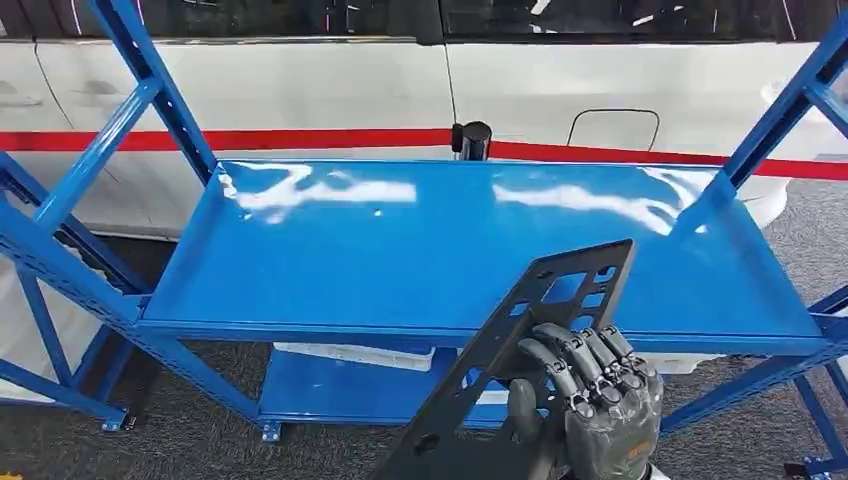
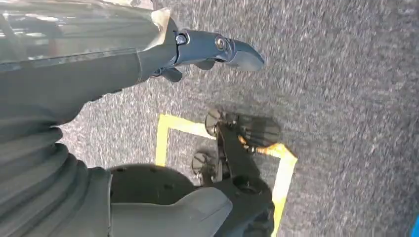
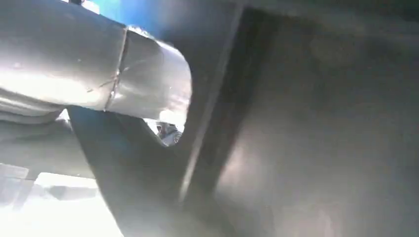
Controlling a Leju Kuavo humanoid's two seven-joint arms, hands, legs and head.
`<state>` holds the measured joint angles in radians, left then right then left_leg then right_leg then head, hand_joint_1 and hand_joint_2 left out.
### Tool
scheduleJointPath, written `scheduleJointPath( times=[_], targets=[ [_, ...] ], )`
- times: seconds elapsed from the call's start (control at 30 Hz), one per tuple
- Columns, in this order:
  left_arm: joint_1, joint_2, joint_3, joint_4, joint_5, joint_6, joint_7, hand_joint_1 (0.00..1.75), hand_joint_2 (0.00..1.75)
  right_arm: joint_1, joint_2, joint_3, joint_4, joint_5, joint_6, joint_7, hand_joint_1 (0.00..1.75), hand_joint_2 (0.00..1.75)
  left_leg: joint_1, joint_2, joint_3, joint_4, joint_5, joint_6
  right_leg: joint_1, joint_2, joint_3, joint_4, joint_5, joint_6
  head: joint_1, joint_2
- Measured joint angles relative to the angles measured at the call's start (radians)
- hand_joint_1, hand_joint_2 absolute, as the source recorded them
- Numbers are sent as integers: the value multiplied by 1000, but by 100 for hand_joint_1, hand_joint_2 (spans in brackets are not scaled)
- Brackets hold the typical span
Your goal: Take the parts from the cabinet and place them on the table.
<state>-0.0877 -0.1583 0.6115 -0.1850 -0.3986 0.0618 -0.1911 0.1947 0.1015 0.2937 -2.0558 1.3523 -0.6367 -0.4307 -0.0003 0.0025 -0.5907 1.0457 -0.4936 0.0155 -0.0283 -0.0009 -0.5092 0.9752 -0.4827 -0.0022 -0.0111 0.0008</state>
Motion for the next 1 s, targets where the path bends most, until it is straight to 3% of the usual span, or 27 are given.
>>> scheduleJointPath(
  times=[0.07,0.1,0.13,0.17,0.2,0.27,0.3,0.33,0.4,0.43,0.47,0.5,0.53,0.57,0.6,0.63,0.67,0.7,0.77,0.8,0.83,0.93,0.97,1.0],
  targets=[
    [0,-1,0,0,-1,-1,0,0,175,0,3,-2,0,-3,0,-6,175,0,8,-1,-56,149,-105,-13,1,-2,-12,1,13,-10,-4,0],
    [0,-1,0,0,-2,-1,0,0,175,1,3,-4,0,-5,0,-11,175,0,12,-1,-80,222,-141,-18,2,-3,-23,2,20,-10,-6,0],
    [0,-1,2,0,-3,-1,-1,0,175,1,3,-6,0,-9,0,-19,175,0,15,-1,-89,262,-150,-23,2,-3,-31,3,27,-7,-5,0],
    [0,-1,3,0,-4,-1,-2,0,175,1,3,-8,-1,-15,0,-26,175,0,19,-1,-74,252,-135,-25,1,-2,-38,4,31,-3,-6,0],
    [0,-1,4,0,-8,-2,-4,0,175,3,3,-11,-4,-20,0,-34,175,0,22,0,-37,201,-103,-27,-1,-2,-43,5,36,-1,-6,0],
    [0,-1,8,0,-10,-9,-11,0,175,5,5,-18,-16,-33,0,-49,175,0,30,0,82,16,-31,-30,-4,-2,-49,8,42,8,-6,0],
    [-1,-1,11,0,-10,-12,-14,0,175,5,6,-21,-21,-36,0,-53,175,0,32,-3,127,-53,-35,-32,0,-2,-52,10,45,14,-7,0],
    [-2,-1,13,0,-12,-20,-17,0,175,5,6,-26,-27,-41,0,-57,175,0,26,-11,126,-58,-28,-21,4,-1,-56,12,51,22,-7,0],
    [-1,-1,13,0,-18,-31,-21,0,175,6,7,-41,-34,-48,0,-65,175,0,21,-11,111,-56,-27,-12,6,-2,-59,11,61,38,-7,0],
    [0,-2,13,0,-19,-34,-22,0,175,8,6,-48,-36,-51,0,-68,175,0,17,-10,107,-57,-21,-2,8,-2,-60,6,69,49,-3,0],
    [0,-3,14,0,-19,-37,-23,0,175,9,6,-56,-41,-53,0,-69,175,0,21,-6,102,-68,-7,16,11,-2,-69,14,65,55,-3,0],
    [-2,-3,14,0,-20,-37,-23,0,175,12,6,-61,-42,-53,0,-71,175,0,15,-3,92,-68,1,26,4,0,-89,46,33,46,-5,0],
    [-2,-3,14,0,-20,-37,-23,0,175,12,6,-65,-44,-53,0,-71,175,0,14,-1,83,-66,8,37,5,0,-116,108,-14,34,3,0],
    [-1,-2,14,0,-20,-37,-24,0,175,12,6,-71,-44,-53,0,-71,175,0,11,0,72,-66,16,42,6,0,-149,198,-63,28,5,0],
    [-1,-2,14,0,-20,-37,-24,0,175,14,6,-74,-44,-54,0,-71,175,0,7,2,60,-66,24,45,6,0,-181,283,-101,25,5,0],
    [-1,-2,14,0,-20,-37,-24,0,175,15,5,-76,-44,-54,0,-71,175,0,3,3,50,-65,31,46,9,1,-193,337,-118,30,6,0],
    [-1,-2,14,0,-20,-37,-23,0,175,17,5,-78,-44,-53,0,-71,175,0,-1,4,41,-64,38,47,10,0,-181,341,-116,36,5,0],
    [0,-3,14,0,-20,-37,-23,0,175,17,5,-80,-44,-54,0,-71,175,0,-4,4,34,-64,43,46,12,0,-141,292,-99,41,5,0],
    [-1,-3,14,0,-20,-37,-23,0,175,17,5,-83,-45,-54,0,-71,175,0,-8,1,28,-64,53,44,17,0,-7,90,-44,45,6,0],
    [-1,-4,14,0,-20,-37,-24,0,175,17,5,-83,-47,-53,0,-71,175,0,-8,1,27,-63,57,41,20,0,48,3,-41,34,6,0],
    [-1,-5,14,0,-20,-37,-23,0,175,17,5,-83,-48,-53,0,-71,175,0,-14,0,23,-63,63,35,29,0,59,-8,-32,28,3,0],
    [-2,-5,14,0,-20,-38,-24,0,175,18,5,-88,-53,-53,0,-71,175,0,-12,1,18,-60,72,20,29,2,32,-12,-24,17,2,0],
    [-1,-4,14,0,-20,-38,-25,0,175,17,5,-89,-53,-53,0,-71,175,0,-11,0,14,-53,72,16,8,1,31,-20,-14,4,3,0],
    [-1,-2,14,0,-20,-40,-26,0,175,16,5,-89,-53,-53,0,-71,175,0,-7,-4,1,-31,43,10,11,-3,26,-19,-8,-3,2,0]
  ],
)
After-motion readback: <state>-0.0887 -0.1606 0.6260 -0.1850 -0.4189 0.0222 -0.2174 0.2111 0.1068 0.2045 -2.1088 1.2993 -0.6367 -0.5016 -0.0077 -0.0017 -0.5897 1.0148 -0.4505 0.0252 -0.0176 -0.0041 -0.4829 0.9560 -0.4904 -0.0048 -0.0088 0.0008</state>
